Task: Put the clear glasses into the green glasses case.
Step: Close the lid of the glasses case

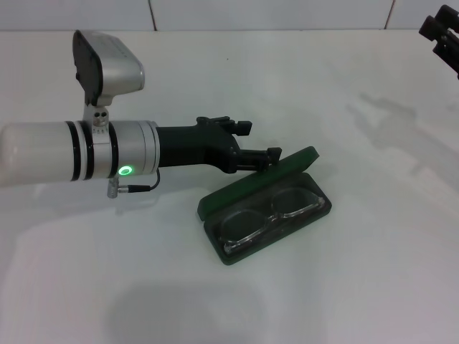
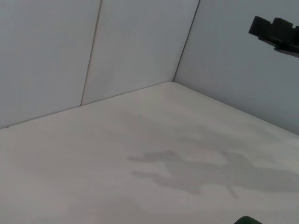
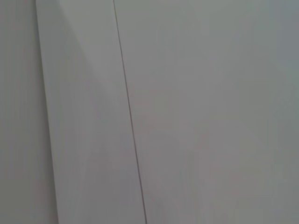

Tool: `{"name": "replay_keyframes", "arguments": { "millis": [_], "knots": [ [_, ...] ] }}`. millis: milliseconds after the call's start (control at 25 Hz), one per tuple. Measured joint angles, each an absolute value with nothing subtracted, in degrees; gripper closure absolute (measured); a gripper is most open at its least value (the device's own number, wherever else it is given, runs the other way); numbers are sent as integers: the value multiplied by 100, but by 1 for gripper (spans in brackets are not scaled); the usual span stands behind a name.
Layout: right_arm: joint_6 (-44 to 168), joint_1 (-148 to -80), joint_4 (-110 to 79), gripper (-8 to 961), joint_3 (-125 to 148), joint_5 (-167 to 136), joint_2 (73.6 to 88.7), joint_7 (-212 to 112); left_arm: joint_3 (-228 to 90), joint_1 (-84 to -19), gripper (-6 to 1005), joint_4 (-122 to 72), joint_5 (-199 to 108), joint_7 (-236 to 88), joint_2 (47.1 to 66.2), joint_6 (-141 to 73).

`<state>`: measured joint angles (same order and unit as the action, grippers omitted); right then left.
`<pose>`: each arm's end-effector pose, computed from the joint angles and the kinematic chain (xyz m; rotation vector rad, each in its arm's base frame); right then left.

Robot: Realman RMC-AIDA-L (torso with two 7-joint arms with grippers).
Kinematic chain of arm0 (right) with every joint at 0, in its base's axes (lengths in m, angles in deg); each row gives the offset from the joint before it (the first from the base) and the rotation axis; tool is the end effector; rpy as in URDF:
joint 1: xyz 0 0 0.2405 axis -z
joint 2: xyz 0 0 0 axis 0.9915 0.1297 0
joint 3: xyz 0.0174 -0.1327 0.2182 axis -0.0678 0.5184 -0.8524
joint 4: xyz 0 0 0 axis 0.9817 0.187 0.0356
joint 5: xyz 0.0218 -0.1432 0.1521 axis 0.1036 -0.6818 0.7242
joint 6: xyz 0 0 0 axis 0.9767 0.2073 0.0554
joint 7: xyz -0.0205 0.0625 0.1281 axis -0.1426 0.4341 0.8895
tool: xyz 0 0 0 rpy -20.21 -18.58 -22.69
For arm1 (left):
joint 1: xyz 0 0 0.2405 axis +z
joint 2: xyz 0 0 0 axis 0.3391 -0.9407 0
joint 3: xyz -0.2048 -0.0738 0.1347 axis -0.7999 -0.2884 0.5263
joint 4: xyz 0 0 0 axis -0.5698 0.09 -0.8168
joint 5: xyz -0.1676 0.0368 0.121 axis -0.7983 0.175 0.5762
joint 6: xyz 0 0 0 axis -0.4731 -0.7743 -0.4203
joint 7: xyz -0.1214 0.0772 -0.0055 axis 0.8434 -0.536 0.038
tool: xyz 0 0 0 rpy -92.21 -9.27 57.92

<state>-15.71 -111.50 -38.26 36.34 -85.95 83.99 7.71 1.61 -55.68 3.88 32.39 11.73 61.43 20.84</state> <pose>0.2718 0.3555 0.0623 -2.1285 0.4177 1.1055 -0.2118 0.3629 -0.0798 -2.7331 -0.7304 -0.5848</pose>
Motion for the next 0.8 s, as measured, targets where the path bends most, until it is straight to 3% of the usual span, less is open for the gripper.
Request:
{"name": "replay_keyframes", "arguments": {
  "millis": [800],
  "knots": [
    [-1490,-11132,-3803,603,3686,-8593,8413,762,136,-5532,122,376,3233,1132,6148,1861]
  ]
}}
